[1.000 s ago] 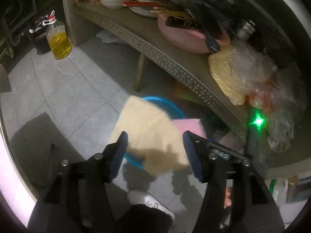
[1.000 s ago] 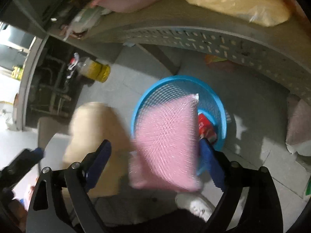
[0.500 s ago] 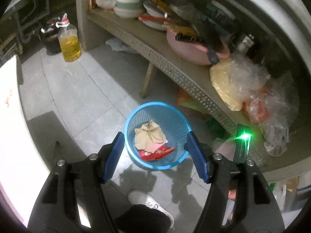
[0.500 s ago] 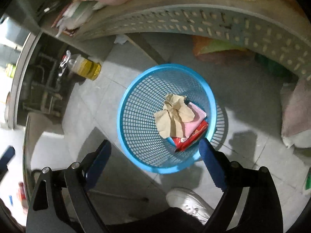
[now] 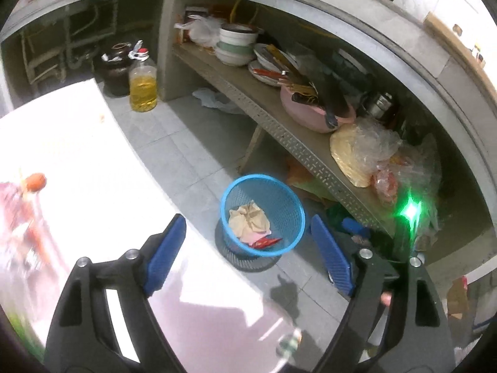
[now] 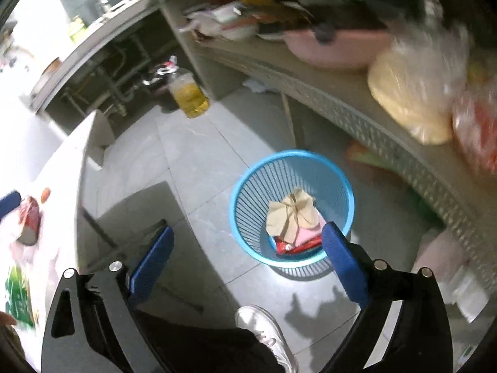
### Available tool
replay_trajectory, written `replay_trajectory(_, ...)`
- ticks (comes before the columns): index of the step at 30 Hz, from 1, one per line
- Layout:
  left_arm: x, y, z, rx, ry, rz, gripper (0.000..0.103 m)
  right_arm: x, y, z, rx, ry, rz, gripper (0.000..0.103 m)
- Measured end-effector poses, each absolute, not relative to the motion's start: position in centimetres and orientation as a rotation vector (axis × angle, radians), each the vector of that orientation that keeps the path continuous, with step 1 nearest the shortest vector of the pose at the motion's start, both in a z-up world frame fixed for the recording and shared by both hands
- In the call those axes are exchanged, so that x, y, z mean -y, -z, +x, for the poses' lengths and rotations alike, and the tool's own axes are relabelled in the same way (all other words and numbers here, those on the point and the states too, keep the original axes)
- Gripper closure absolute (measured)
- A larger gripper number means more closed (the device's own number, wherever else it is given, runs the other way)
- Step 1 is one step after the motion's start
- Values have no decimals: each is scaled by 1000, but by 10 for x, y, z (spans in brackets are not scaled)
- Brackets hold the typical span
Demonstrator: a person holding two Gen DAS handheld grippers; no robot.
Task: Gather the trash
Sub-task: 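Move both tools back over the table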
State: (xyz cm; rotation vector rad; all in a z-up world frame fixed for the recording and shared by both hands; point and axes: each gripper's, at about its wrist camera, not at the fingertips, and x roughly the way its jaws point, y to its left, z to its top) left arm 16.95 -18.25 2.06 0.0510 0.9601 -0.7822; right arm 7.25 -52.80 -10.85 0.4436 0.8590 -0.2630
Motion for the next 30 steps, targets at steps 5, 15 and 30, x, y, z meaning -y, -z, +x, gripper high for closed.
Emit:
replay_trajectory(5,144,-25,149,-944,751,30,20,508,73,68,-819,315,324,7)
replay_trajectory(15,66,-36,124,-880,621,-49,12,468,23,67,-744,348,115,6)
replay_trajectory(30,-6,-59,96,-768,529,-52,8,403,-23,91,-676,-62,238,6)
